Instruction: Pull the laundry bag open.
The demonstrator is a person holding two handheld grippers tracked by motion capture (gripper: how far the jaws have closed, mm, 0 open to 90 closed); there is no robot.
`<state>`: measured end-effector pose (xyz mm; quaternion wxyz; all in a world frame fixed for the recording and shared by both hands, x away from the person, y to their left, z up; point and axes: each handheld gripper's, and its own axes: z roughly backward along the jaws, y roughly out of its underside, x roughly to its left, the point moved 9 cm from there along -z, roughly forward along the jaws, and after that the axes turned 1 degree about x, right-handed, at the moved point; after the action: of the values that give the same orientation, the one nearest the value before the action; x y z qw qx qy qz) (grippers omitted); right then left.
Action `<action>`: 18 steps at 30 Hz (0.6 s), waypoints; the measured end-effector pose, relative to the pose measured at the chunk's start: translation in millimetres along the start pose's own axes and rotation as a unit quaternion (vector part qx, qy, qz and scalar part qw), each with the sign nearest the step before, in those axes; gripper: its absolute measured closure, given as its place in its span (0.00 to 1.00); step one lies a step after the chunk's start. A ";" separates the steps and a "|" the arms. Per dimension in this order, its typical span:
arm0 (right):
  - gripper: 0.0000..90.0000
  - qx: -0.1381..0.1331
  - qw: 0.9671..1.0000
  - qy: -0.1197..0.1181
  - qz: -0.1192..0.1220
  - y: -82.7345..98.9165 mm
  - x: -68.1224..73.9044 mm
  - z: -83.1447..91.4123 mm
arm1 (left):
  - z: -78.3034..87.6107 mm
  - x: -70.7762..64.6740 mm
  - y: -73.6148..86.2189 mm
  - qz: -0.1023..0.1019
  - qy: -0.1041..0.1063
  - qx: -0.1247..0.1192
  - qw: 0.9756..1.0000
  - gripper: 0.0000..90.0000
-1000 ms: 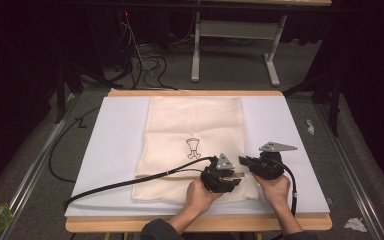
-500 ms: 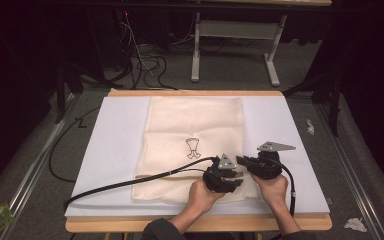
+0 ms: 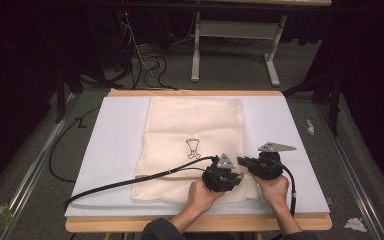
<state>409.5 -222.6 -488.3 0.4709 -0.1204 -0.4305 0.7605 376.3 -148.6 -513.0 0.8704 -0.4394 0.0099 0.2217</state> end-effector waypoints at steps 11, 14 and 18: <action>0.97 0.000 1.000 0.000 -0.001 0.2 -0.5 0.1 | 0.0 0.6 -0.7 0.008 0.005 0.002 1.000 0.96; 0.97 0.002 1.000 0.003 0.001 1.0 -2.0 0.8 | 0.4 0.6 -0.7 0.009 0.005 0.004 1.000 0.96; 0.97 0.004 1.000 0.005 0.002 2.6 -3.7 2.1 | 2.6 0.7 -0.6 0.003 0.004 0.007 1.000 0.96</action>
<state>408.6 -227.2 -489.8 0.4724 -0.1232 -0.4251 0.7622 376.8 -146.6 -511.0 0.8725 -0.4347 0.0166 0.2225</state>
